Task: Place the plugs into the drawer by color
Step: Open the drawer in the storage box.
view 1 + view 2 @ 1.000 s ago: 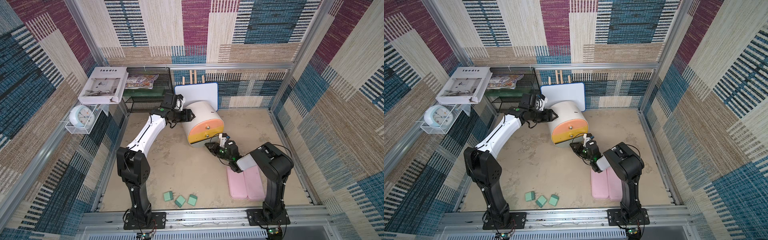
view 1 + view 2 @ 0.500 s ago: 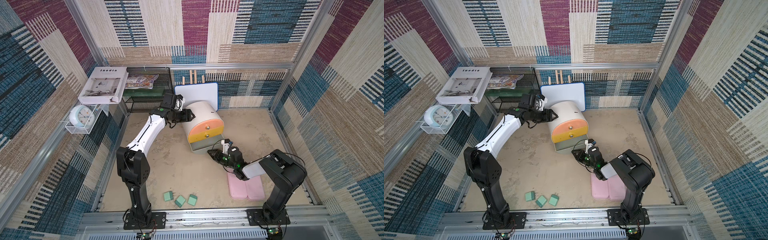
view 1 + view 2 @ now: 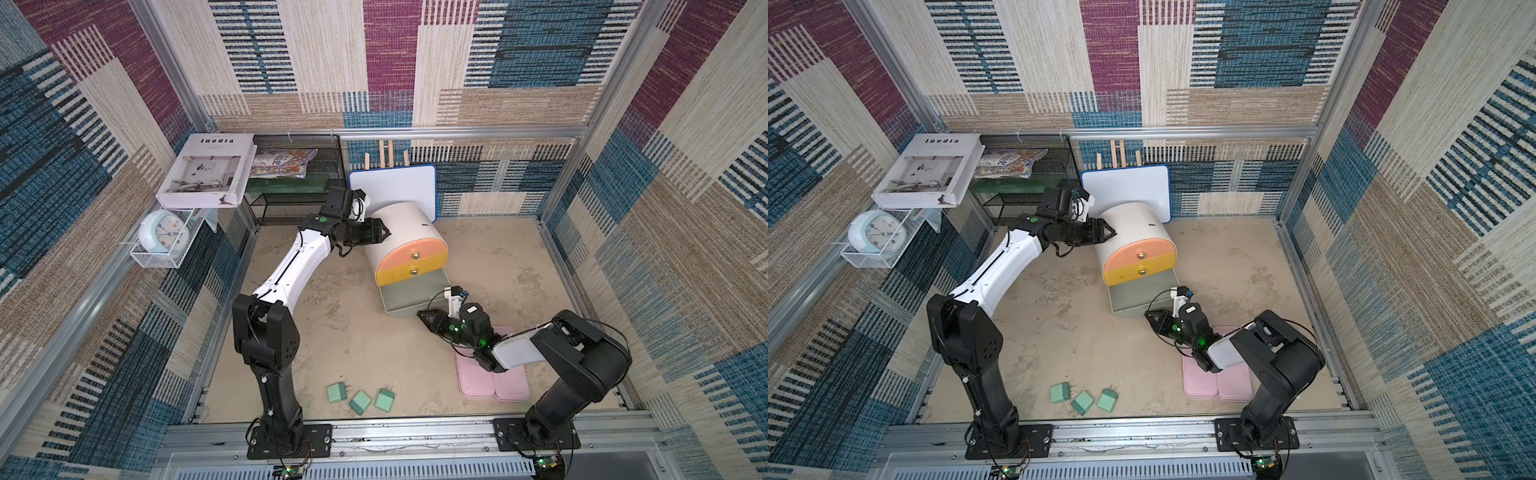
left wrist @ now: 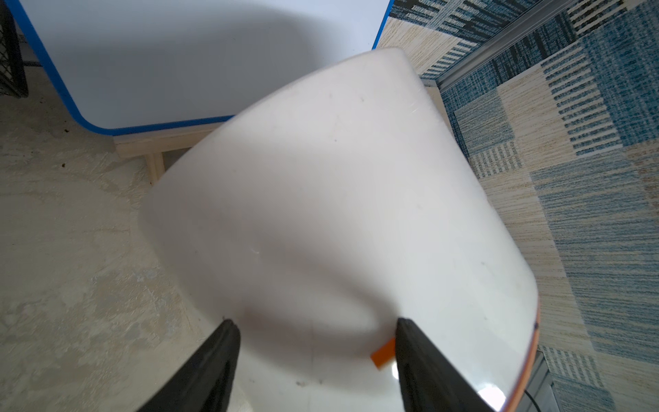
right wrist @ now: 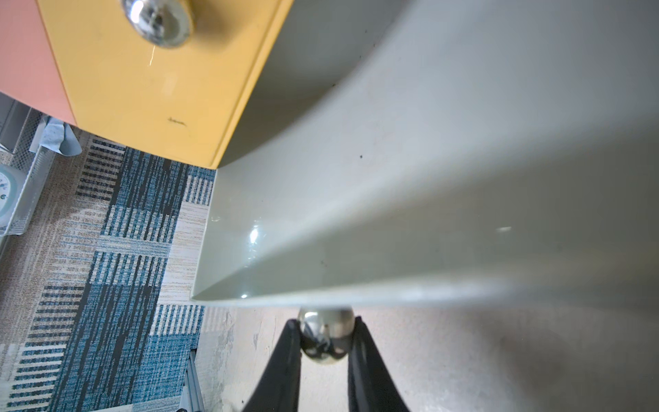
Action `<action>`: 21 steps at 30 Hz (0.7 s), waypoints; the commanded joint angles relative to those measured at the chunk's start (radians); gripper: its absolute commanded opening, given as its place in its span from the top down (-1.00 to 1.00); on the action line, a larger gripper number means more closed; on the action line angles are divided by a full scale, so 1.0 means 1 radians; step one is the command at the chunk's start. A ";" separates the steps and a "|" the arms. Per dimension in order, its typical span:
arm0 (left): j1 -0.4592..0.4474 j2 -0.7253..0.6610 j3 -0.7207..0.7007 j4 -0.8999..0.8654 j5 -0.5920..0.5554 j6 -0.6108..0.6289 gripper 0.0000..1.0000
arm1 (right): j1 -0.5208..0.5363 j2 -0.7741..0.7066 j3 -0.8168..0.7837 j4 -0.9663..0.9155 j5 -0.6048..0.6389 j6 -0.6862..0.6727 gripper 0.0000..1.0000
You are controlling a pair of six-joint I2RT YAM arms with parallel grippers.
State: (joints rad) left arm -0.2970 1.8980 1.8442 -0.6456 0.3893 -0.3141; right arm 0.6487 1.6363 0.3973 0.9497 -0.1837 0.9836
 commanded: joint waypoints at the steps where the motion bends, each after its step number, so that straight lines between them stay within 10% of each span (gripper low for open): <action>1: 0.001 0.002 -0.007 -0.094 -0.064 0.008 -0.45 | 0.003 -0.049 0.010 -0.067 -0.005 -0.085 0.31; 12: -0.001 -0.025 -0.016 -0.093 -0.040 0.001 -0.45 | 0.008 -0.360 0.179 -0.663 0.003 -0.356 -0.11; 21: -0.001 -0.028 -0.015 -0.094 -0.045 0.007 -0.45 | 0.078 -0.102 0.660 -1.210 0.116 -0.780 -0.29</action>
State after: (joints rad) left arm -0.2962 1.8729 1.8309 -0.6792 0.3542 -0.3145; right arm 0.6987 1.4769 0.9722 -0.0078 -0.1051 0.4072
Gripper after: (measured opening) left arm 0.726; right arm 0.617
